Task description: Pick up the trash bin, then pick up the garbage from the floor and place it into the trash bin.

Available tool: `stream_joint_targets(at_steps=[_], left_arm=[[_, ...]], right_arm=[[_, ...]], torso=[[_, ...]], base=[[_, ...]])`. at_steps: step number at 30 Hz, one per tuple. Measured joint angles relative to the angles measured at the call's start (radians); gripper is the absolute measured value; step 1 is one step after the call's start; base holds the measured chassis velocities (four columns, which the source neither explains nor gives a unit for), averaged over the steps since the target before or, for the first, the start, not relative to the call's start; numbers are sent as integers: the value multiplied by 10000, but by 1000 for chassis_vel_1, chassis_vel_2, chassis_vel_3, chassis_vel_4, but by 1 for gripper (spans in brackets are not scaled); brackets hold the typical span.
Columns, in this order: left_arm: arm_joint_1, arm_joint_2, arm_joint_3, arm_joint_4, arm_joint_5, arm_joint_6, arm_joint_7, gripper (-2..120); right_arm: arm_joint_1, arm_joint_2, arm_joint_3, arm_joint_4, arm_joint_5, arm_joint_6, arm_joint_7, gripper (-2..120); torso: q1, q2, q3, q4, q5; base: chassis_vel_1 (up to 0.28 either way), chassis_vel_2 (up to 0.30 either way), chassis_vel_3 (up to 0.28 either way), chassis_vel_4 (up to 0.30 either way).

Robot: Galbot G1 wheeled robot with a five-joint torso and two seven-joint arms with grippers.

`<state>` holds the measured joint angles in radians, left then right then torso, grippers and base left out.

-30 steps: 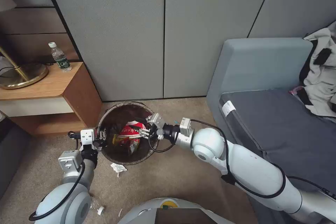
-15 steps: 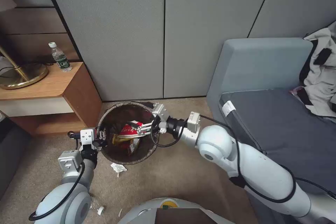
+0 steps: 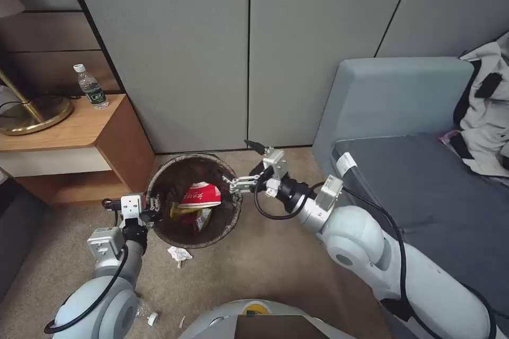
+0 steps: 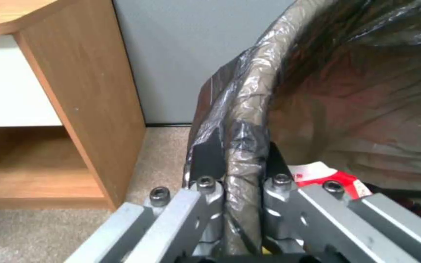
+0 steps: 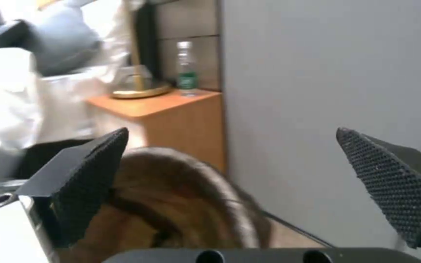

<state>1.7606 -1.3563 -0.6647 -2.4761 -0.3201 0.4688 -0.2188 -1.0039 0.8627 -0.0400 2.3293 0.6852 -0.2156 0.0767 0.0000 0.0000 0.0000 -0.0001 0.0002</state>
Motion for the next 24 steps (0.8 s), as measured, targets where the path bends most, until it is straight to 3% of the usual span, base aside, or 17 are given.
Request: stream_joint_targets(at_steps=[9, 13, 24], left_arm=[[1, -52, -85, -47, -4, -9, -5, 3], [18, -64, -181, -61, -57, -15, -11, 3], [-15, -68, -231, -77, -167, -15, -18, 3]], right_arm=[[-996, 273, 1198, -231, -871, 743, 675, 100], [-3249, 1143, 2676, -282, -2369, 1375, 446, 100], [-5697, 2672, 4289, -558, -4810, 2999, 76, 100]], torso=[[0, 0, 0, 5, -1], [0, 0, 0, -1, 0], [0, 1, -1, 1, -2]], base=[[0, 0, 0, 0], [0, 0, 0, 0], [0, 0, 0, 0]])
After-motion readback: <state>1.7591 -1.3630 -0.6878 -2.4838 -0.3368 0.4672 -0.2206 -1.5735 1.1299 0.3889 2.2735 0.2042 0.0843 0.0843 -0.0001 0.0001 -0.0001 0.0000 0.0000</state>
